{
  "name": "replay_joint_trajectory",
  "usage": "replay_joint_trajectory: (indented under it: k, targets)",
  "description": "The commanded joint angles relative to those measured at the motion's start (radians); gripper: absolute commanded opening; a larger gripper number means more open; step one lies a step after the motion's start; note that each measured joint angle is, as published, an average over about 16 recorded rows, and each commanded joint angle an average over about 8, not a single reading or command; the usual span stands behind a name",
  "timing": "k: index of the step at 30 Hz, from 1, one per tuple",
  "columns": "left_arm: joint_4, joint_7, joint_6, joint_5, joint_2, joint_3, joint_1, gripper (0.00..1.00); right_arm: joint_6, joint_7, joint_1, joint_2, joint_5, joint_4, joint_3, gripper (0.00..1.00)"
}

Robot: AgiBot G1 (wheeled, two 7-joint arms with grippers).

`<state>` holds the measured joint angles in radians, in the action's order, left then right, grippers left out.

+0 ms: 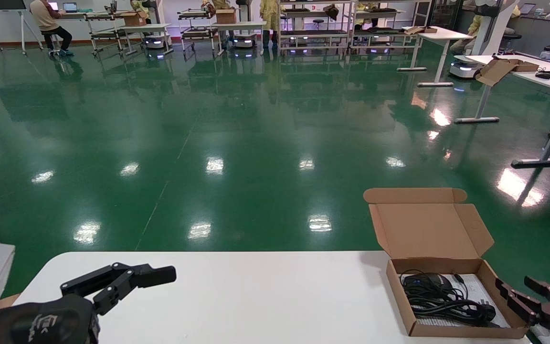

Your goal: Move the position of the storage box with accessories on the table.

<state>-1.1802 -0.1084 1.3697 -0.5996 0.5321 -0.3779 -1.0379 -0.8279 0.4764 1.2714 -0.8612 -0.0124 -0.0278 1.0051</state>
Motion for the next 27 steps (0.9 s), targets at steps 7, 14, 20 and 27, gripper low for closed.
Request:
replay_joint_trajectory:
  k: [7,14,20,27]
  targets:
    - [0.000,0.000,0.000,0.000,0.000,0.000,0.000,1.00,-0.088,-0.025,0.024,0.040,-0.012,-0.023,0.009,1.00]
    - [0.000,0.000,0.000,0.000,0.000,0.000,0.000,1.00,-0.195,-0.059,0.043,0.081,-0.021,-0.062,0.015,1.00]
    - [0.000,0.000,0.000,0.000,0.000,0.000,0.000,1.00,-0.302,-0.068,0.066,0.117,-0.038,-0.122,0.025,1.00]
    - [0.000,0.000,0.000,0.000,0.000,0.000,0.000,1.00,-0.389,-0.086,0.078,0.137,-0.037,-0.179,0.024,1.00]
